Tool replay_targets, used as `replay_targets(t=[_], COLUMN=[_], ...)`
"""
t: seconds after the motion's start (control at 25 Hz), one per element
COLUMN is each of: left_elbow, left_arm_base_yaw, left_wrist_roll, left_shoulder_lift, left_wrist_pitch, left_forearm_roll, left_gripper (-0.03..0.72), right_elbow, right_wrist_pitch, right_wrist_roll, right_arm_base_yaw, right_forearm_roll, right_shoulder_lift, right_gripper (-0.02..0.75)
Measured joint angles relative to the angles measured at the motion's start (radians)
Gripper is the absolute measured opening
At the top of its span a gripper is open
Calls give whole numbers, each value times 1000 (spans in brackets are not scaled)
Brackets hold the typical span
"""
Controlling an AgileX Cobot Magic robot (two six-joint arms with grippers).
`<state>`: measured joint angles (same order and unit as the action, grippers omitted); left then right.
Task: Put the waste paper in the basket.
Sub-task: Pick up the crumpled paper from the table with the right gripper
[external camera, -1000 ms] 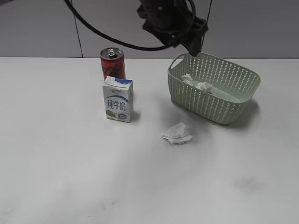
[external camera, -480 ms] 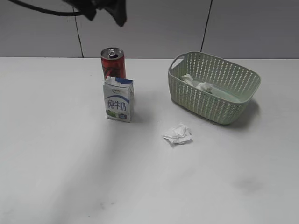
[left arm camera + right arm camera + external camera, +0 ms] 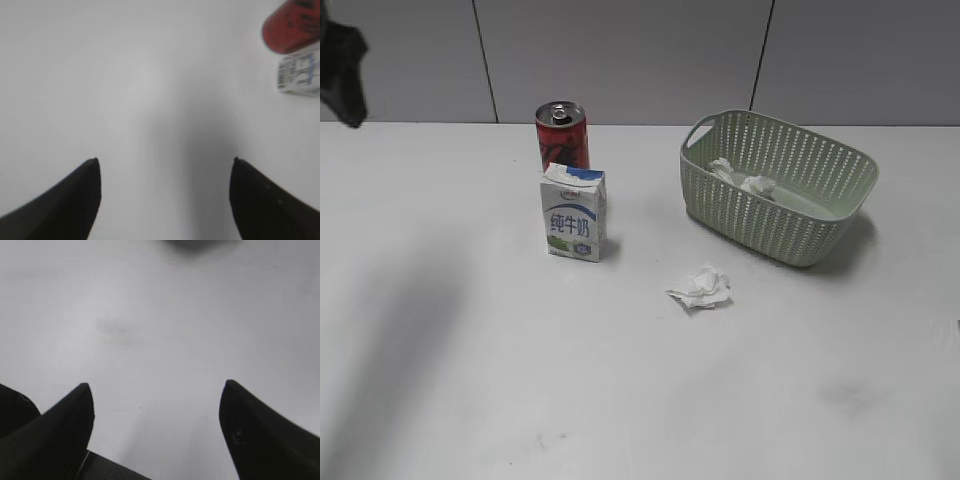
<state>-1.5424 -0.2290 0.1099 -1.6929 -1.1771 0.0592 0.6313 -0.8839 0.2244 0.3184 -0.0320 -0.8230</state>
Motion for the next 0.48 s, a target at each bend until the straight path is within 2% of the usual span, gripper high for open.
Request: replay_targets(t=[0.24,0.32,0.48], left_elbow=[269,339,474], left_arm_base_yaw=[165,180,180], left_wrist_roll=[1,1,13], left_shoulder_lift=[209,279,432], left_wrist_pitch=[72,86,106], left_forearm_roll=[-2,-3,37], left_gripper=[591,591,591], right_elbow=[231,311,478], right_wrist_pitch=[14,19,20], right_wrist_roll=[249,269,220], right_arm_base_yaw=[13,51,184], right_forearm_roll=[-161,-154,-118], right_shoulder_lift=[-390,-495,-694], right_gripper=[590,590,590])
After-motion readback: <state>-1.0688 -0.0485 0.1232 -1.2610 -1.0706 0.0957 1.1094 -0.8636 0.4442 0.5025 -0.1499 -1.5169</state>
